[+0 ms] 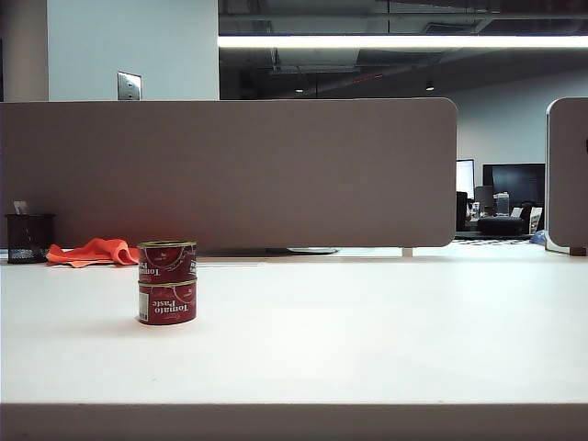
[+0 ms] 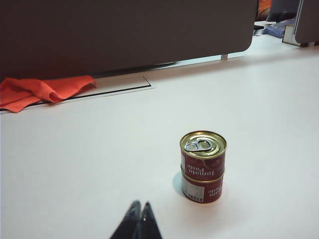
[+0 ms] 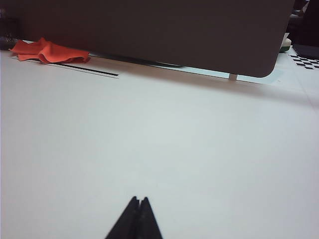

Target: Stack a can of tomatoes on the right onto the can of tomatoes on the left.

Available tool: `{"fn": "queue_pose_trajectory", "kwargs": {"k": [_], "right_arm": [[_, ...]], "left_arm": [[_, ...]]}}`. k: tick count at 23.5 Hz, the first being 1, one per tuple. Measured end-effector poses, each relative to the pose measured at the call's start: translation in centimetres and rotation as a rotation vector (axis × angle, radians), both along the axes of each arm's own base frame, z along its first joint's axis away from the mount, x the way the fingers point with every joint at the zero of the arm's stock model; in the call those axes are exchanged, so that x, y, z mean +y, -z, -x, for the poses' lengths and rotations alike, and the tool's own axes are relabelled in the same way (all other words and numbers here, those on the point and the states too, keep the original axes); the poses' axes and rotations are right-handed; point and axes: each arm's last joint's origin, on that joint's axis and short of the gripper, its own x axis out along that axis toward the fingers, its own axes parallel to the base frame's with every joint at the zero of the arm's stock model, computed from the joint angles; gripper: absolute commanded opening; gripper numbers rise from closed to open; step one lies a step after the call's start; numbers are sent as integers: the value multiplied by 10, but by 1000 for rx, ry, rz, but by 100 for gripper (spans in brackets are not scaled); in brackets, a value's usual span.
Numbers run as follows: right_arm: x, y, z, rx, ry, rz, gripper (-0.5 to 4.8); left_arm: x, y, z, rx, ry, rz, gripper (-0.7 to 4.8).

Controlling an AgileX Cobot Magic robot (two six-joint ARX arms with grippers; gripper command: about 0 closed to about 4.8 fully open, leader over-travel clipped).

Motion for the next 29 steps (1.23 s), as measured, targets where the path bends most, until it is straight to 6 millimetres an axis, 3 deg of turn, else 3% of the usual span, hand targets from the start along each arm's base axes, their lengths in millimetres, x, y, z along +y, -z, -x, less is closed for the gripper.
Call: {"fn": "queue_pose_trajectory", "kwargs": {"k": [15, 29], "right_arm": [[-1, 0, 2, 1, 0, 0, -1], [-6, -9, 12, -111, 5, -52, -1]], "left_arm": [[0, 3, 0, 26, 0, -8, -5], [0, 3, 0, 27, 0, -8, -5]]}}
